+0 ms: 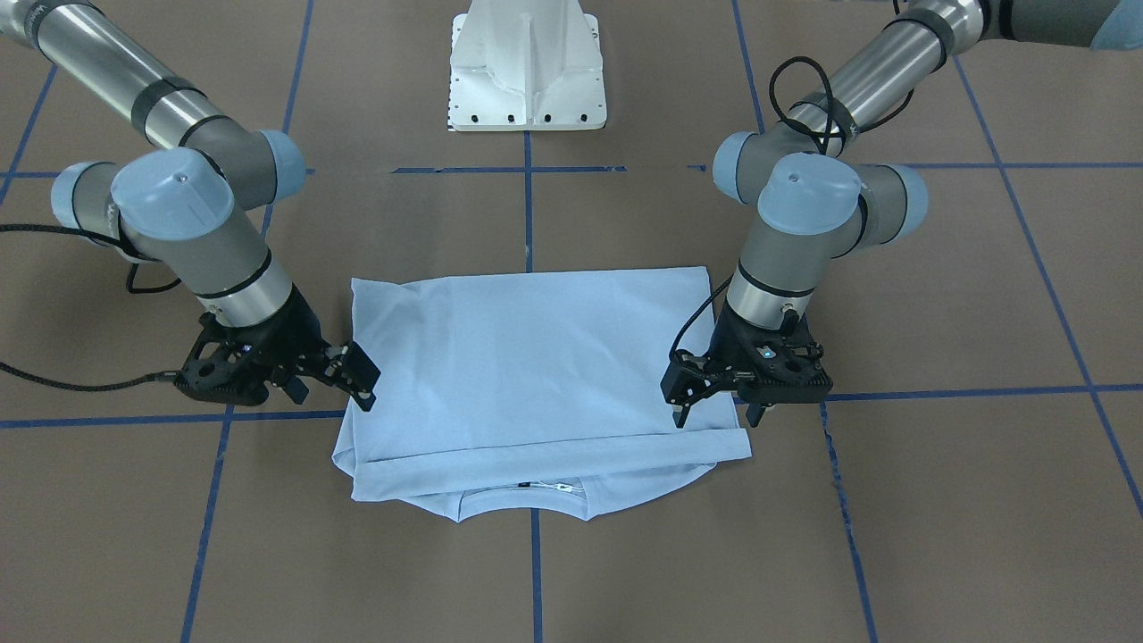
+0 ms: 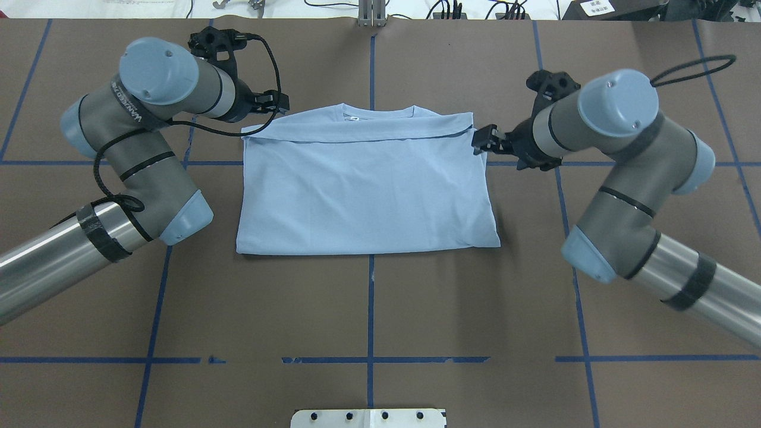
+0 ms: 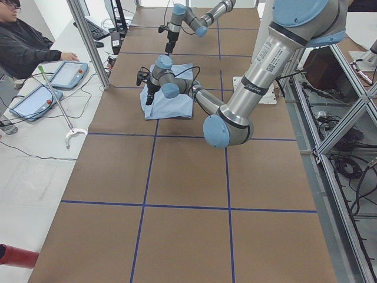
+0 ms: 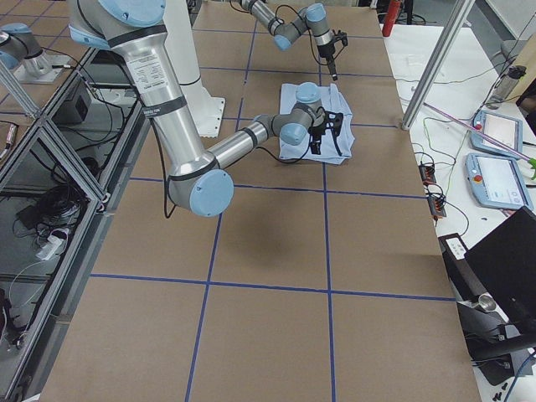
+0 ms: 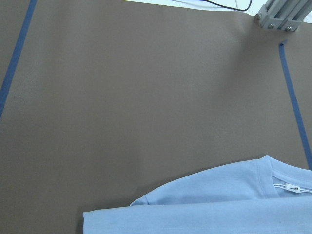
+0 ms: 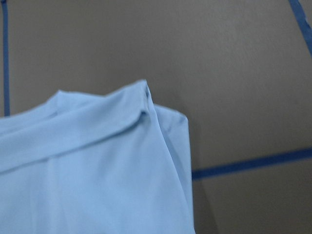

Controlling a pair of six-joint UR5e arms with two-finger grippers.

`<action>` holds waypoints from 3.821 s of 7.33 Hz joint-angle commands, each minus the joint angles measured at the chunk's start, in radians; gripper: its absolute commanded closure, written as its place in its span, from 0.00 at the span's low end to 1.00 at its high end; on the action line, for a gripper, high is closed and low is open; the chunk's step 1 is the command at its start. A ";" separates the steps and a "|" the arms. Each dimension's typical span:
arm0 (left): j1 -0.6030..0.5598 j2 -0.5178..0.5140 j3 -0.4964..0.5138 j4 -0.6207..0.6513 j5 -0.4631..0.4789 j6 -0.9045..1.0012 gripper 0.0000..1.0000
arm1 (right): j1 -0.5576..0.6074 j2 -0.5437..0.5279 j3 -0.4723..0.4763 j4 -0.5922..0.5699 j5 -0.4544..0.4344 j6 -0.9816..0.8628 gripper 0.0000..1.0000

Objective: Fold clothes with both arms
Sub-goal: 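Release the hem with both grippers and move right gripper to shirt's near corner, then grasp the corner with the right gripper and drag it toward the robot, then release the shirt and raise the right gripper while the left gripper approaches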

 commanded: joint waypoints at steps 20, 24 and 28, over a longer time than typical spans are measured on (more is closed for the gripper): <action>0.011 0.061 -0.116 -0.004 -0.001 -0.008 0.00 | -0.693 -0.599 0.542 -0.039 -0.119 0.241 1.00; 0.016 0.061 -0.126 0.002 -0.089 -0.001 0.00 | -0.515 -0.582 0.562 -0.028 -0.111 0.243 0.00; 0.222 0.136 -0.301 0.061 -0.123 -0.443 0.00 | -0.141 -0.333 0.497 -0.040 -0.082 0.100 0.00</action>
